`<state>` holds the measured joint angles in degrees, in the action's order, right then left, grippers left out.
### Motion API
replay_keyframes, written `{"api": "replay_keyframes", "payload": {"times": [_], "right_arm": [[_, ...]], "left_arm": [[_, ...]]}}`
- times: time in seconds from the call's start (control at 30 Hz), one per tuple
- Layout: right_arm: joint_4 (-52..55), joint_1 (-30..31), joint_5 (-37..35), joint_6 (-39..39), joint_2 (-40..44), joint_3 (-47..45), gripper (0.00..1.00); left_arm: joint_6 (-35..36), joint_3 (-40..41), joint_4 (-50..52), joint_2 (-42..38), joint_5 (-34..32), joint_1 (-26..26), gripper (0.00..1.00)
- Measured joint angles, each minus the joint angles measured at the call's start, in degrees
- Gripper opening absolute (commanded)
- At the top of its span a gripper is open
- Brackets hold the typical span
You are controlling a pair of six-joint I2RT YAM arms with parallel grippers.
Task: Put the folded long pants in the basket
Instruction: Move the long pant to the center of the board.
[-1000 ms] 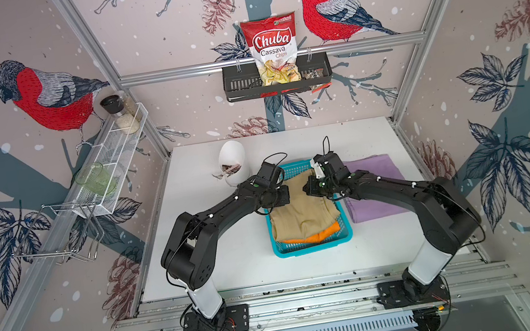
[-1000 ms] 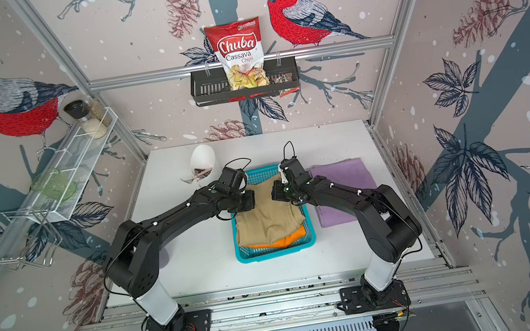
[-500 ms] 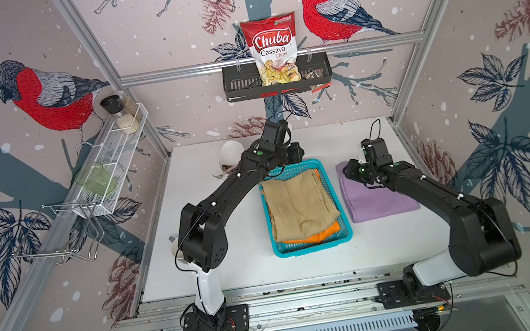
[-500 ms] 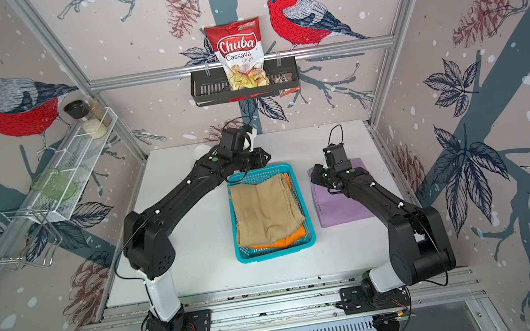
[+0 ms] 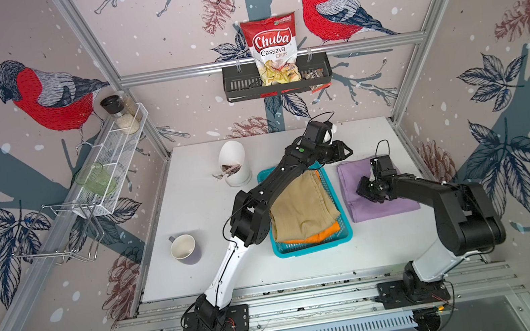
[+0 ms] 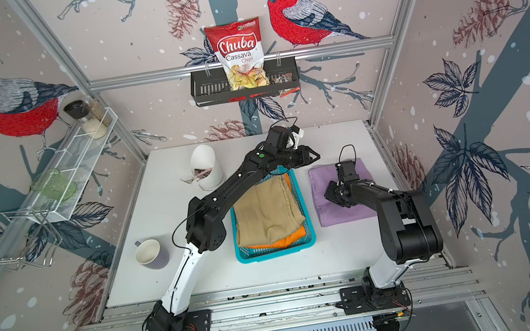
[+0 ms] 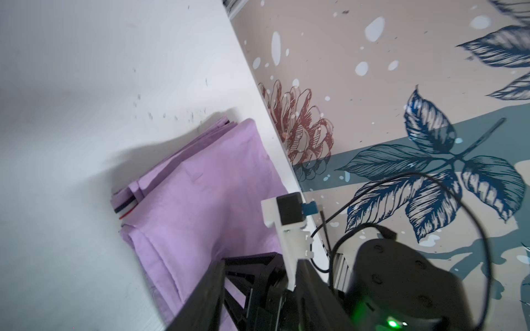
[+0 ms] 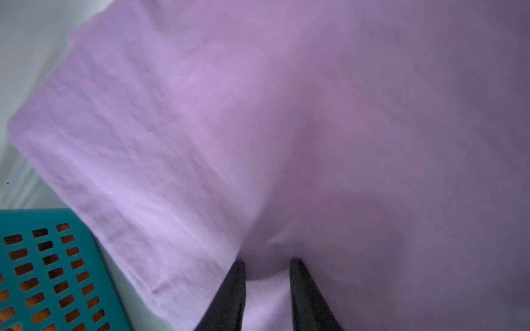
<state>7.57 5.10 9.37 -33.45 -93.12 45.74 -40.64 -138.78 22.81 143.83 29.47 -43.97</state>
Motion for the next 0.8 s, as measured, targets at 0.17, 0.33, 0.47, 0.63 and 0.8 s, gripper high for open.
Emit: {"api": "replay_keyframes", "payload": {"times": [0.17, 0.33, 0.47, 0.63, 0.8], "right_arm": [[-5.81, -0.76, 1.66, -0.98, -4.09, 2.1, 0.33], [-8.63, -0.55, 2.99, -0.96, -7.52, 5.11, 0.34], [-6.36, 0.44, 2.95, -0.55, -6.47, 6.62, 0.38], [-3.69, 0.0, 3.02, 0.57, -0.02, 8.52, 0.55], [-1.57, -4.07, 2.69, 2.56, 4.94, 10.21, 0.7]], "left_arm": [[-2.32, 4.28, -0.59, 0.28, -1.29, -0.31, 0.5], [-3.37, 7.1, 0.02, -0.42, -4.83, -0.35, 0.54], [-2.38, 7.21, 0.15, -0.63, -7.28, -0.37, 0.6], [-0.9, 5.38, 0.7, 0.09, -9.29, 0.42, 0.62], [-0.31, 1.09, 2.89, 2.16, -11.26, 0.17, 0.64]]}}
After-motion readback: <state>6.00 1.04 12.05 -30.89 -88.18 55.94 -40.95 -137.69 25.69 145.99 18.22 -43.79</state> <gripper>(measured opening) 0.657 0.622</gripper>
